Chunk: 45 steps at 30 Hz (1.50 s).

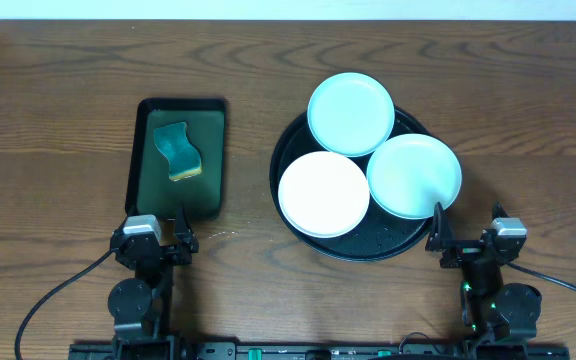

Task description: Clean dirty plates on tray and stack at the side

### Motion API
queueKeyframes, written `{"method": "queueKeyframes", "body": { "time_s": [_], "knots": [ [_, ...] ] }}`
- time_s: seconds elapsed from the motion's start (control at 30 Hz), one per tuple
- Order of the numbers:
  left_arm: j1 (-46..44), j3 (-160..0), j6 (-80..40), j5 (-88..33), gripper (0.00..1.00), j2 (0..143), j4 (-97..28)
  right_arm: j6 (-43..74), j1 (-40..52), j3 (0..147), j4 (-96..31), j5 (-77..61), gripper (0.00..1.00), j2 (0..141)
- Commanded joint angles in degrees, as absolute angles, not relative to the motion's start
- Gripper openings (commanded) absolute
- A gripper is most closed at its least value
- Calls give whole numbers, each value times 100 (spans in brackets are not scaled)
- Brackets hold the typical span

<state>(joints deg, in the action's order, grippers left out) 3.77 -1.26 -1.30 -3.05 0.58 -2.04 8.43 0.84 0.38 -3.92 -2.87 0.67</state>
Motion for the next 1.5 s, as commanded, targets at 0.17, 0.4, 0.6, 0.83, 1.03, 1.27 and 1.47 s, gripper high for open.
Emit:
{"method": "queueKeyframes", "body": {
  "time_s": [0.17,0.4,0.6,0.83,1.03,1.27,1.47],
  "knots": [
    [410,-23,-137,-233,80,23,-397,742,32,32,-414,-239,99,38],
    [410,-23,-137,-233,79,23,-397,742,32,32,-414,-239,99,38],
    [412,-23,-137,-233,79,23,-397,742,32,32,-414,-239,99,38],
    [412,-23,-137,-233,79,23,-397,742,32,32,-414,-239,99,38],
    [412,-23,-137,-233,79,23,-397,742,32,32,-414,-239,99,38],
    [410,-23,-113,-220,79,23,-370,742,32,32,-414,-239,99,38],
    [405,-23,-1422,-1890,80,23,104,742,32,32,-414,-239,99,38]
  ]
}}
